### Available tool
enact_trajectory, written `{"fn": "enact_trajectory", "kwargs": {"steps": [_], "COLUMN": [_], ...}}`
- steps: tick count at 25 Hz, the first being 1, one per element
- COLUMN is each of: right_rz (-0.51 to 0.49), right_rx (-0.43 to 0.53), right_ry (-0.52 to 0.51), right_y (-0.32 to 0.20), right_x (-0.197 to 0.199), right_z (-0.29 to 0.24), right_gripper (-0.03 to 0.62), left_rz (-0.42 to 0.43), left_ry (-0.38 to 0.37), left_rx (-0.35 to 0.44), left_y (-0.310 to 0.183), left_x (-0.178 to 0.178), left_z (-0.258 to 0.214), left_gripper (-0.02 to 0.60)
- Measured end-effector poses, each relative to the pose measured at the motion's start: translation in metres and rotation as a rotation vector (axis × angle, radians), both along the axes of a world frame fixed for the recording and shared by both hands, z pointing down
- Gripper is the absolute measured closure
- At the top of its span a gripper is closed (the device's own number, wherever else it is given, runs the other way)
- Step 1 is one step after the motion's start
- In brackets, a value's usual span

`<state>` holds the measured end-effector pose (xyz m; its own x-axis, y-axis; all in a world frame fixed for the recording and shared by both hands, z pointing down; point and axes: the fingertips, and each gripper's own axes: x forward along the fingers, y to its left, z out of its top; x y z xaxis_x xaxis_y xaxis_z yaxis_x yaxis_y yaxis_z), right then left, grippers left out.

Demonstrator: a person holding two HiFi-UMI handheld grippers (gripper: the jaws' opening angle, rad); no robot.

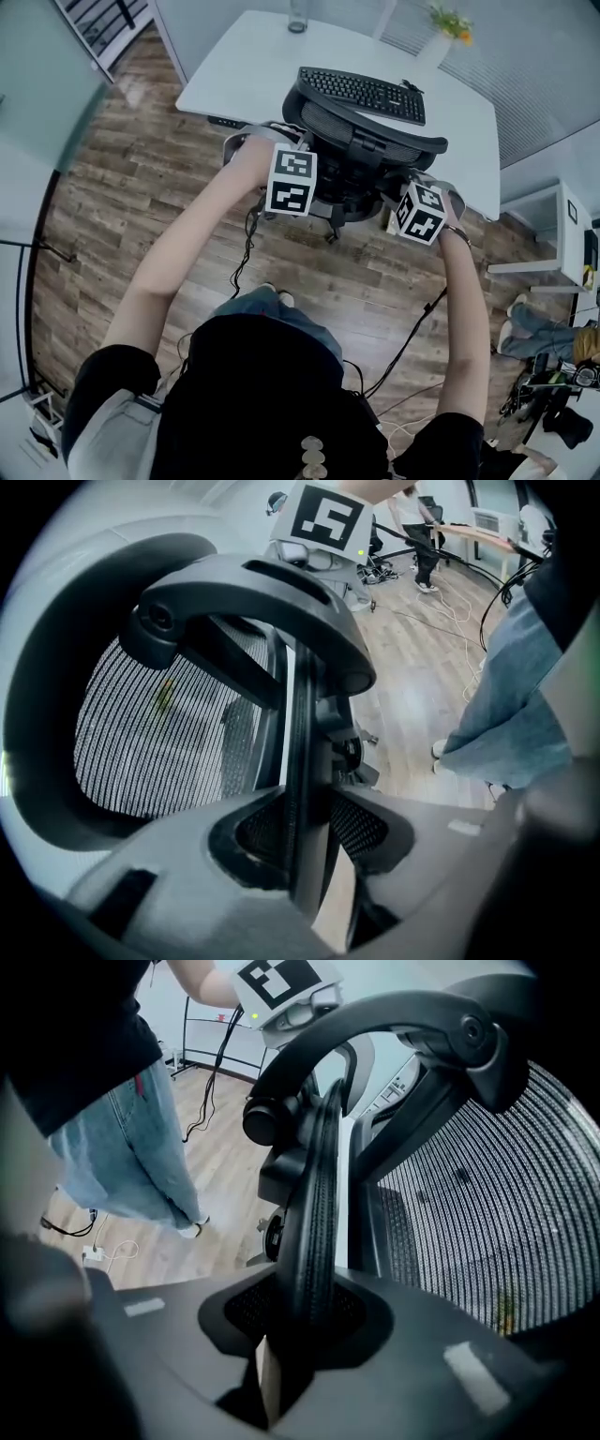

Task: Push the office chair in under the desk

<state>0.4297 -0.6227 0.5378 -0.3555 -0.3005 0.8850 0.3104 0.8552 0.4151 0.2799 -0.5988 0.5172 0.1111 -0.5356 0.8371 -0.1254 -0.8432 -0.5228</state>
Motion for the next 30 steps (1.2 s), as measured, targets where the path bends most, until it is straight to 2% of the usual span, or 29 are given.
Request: {"fn": "enact_trajectory", "kwargs": {"steps": [6, 10, 14, 18, 24, 30], "right_rz": [0.007, 0.023, 0.056, 0.084, 0.198, 0.408], "right_rx": [0.001, 0.015, 0.027, 0.062, 0.115, 0.087], "right_ry": [-0.001, -0.009, -0.039, -0.141, -0.410, -0.803], "right_y": [-0.001, -0.003, 0.005, 0.012, 0.030, 0.042], "right_x": [0.000, -0.001, 0.001, 0.005, 0.006, 0.011], "right_z": [0.000, -0.001, -0.006, -0.028, -0.080, -0.120], "right_gripper": [0.490, 0.476, 0.439, 0.405, 0.425, 0.468], "left_rz": [0.011, 0.027, 0.025, 0.003, -0.110, -0.278], "left_ry": [-0.005, 0.003, -0.002, -0.003, 0.155, 0.450], "left_rx": [0.010, 0.050, 0.175, 0.301, 0.529, 0.637], "left_y": [0.000, -0.001, 0.001, 0.008, 0.027, 0.034], "left_x": [0.000, 0.000, -0.003, -0.008, -0.027, -0.042], "left_z": [0.000, -0.001, -0.009, -0.023, -0.063, -0.096], "left_gripper": [0.446, 0.437, 0.414, 0.399, 0.572, 0.572]}}
